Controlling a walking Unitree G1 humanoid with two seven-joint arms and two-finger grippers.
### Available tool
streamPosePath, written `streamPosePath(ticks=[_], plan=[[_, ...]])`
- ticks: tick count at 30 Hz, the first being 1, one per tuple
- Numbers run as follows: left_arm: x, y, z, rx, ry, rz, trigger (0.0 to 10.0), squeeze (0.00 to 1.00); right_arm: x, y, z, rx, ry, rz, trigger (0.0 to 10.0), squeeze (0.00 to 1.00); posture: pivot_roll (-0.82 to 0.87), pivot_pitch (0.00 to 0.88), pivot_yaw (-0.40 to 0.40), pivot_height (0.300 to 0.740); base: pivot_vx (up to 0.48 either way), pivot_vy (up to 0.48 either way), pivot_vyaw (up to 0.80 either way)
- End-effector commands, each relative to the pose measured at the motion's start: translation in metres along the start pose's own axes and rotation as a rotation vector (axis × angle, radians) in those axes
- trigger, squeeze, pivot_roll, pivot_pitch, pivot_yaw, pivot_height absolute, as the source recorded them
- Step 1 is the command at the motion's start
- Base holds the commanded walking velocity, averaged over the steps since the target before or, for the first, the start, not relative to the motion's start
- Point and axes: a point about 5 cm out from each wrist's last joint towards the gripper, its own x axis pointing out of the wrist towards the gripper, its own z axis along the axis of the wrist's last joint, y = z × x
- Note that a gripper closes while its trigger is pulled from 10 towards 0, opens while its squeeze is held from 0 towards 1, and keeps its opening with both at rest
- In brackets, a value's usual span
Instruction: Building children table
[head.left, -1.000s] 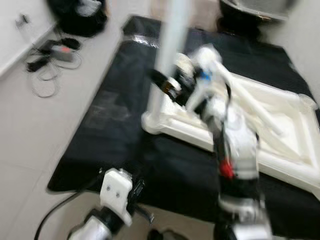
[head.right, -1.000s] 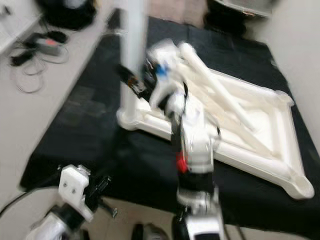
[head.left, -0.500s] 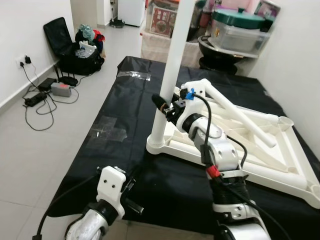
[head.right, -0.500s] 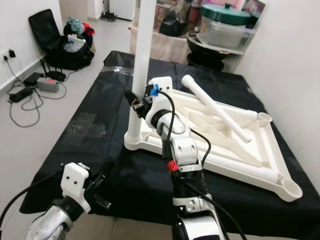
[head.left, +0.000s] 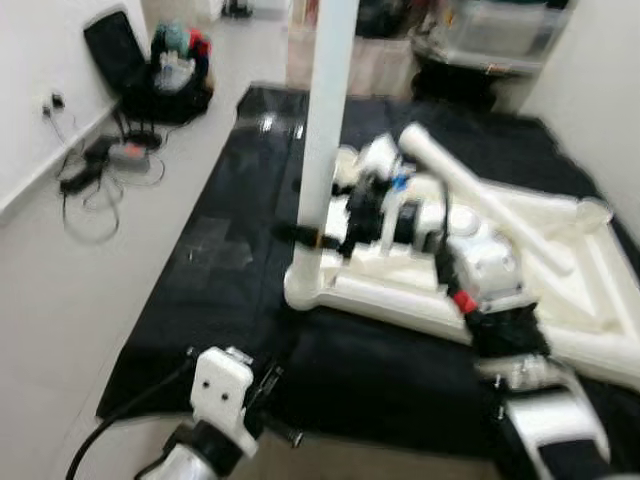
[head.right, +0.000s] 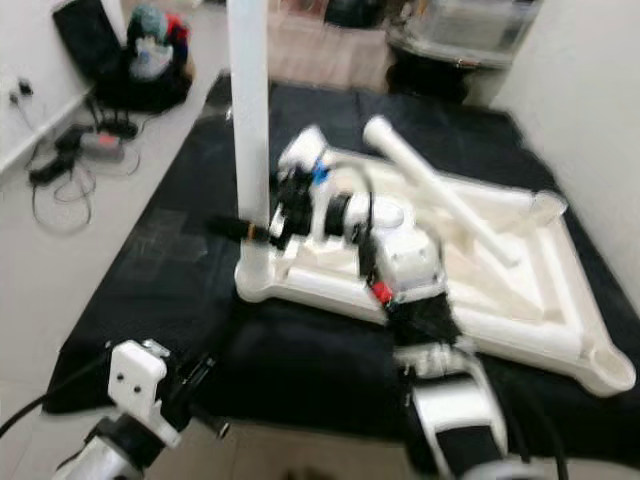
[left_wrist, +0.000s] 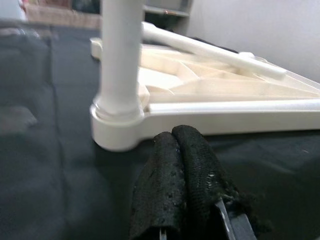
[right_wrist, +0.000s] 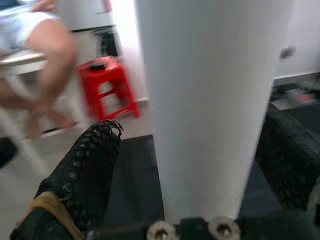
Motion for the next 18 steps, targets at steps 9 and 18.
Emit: streamPosePath(ticks=[9, 18], plan=[[-0.013, -0.016, 0.016, -0.013, 0.003, -0.015, 10.0, 0.00, 0.000, -0.005, 0.028, 0.024, 0.001, 0.350, 0.0, 0.00, 0.04, 0.311, -0.169, 0.740, 0.000, 0.000, 0.00], [-0.013, -0.014, 0.019, -0.014, 0.017, -0.009, 10.0, 0.00, -0.009, -0.015, 0.031, 0.010, -0.080, 0.270, 0.0, 0.00, 0.01, 0.272, -0.166, 0.740, 0.000, 0.000, 0.00]])
